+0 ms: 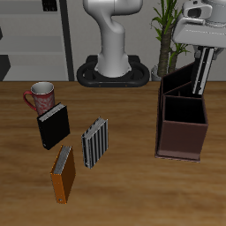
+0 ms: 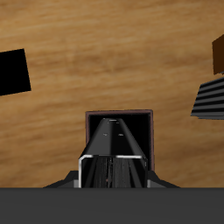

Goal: Place the left striped book into the left desk caddy's right compartment and place the right striped book into the left desk caddy's right compartment and place the orange book into the left desk caddy's left compartment

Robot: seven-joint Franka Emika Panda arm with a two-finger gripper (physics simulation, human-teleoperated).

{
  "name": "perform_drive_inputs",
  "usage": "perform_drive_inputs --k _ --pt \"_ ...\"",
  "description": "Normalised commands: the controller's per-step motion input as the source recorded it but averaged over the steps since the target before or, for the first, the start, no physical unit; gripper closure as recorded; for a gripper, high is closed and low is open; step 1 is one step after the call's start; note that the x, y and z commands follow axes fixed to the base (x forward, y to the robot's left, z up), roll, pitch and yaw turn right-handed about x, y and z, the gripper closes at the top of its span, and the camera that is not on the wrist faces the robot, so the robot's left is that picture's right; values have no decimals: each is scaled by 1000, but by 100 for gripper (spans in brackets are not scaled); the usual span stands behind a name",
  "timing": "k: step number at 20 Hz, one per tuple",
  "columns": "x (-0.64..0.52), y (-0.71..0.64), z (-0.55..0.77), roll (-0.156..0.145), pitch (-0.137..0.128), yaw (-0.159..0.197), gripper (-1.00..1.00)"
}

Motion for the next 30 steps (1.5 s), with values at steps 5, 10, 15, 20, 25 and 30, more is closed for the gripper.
perform_drive_inputs --k 5,10,15,20,25,30 --pt "29 68 -158 21 27 7 100" --pt "-39 89 -125 28 17 15 100" --pt "22 -18 -46 0 2 13 100" --pt "39 -104 -45 -9 9 -1 100" --pt "77 -27 -222 -8 34 -1 100" --pt "-22 80 -152 16 16 8 100"
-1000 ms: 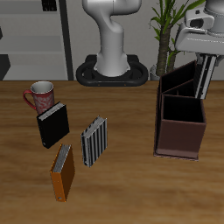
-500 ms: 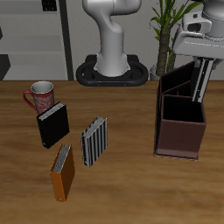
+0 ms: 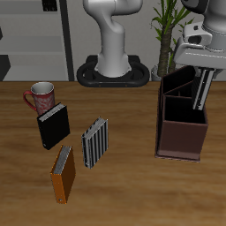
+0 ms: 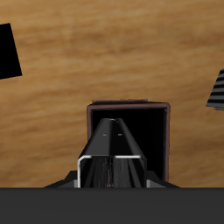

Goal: Place the left striped book into the left desk caddy's right compartment and place the right striped book into the left desk caddy's right compartment and place the orange book into the left desk caddy's left compartment

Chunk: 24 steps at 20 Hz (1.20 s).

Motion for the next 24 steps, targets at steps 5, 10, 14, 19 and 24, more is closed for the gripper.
perform_drive_inputs --k 5,10,14,19,24 --pt "0 74 -164 16 20 8 100" --pt "35 -46 -119 -8 9 13 100" --pt "23 -51 -75 -15 9 3 100" --pt "19 -8 -98 -1 10 10 100" --pt "56 81 -182 12 25 13 100"
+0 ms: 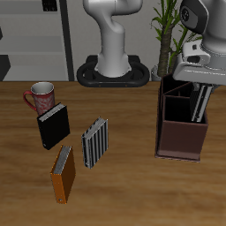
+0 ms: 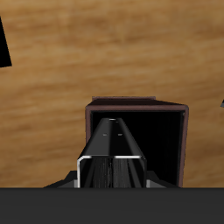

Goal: Place the left striped book into the left desk caddy's right compartment and place the right striped book into the left desk caddy's right compartment and place the orange book into the left desk caddy's left compartment

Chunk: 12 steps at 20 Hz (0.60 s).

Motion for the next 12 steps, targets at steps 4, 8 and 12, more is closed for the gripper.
perform_drive_inputs --k 4,8,12 --pt "46 7 -168 6 23 10 100" --pt "52 -48 -138 -3 25 3 100" --pt "25 3 -97 -4 8 7 100"
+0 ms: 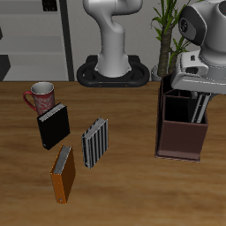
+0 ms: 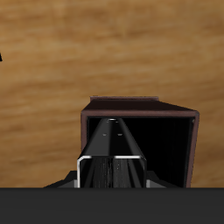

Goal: Place the left striped book into the left desk caddy's right compartment and place the right striped book into the left desk caddy's right compartment and place the orange book into the left desk caddy's left compartment

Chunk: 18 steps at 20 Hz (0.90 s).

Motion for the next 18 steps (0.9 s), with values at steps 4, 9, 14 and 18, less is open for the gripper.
perform_drive_inputs --k 4,9,14,18 --pt "18 -11 -71 2 11 -3 100" --pt "44 -32 -139 -4 22 12 100" --pt "41 -15 -185 -4 25 21 100" --pt "14 -6 -71 8 15 -1 100"
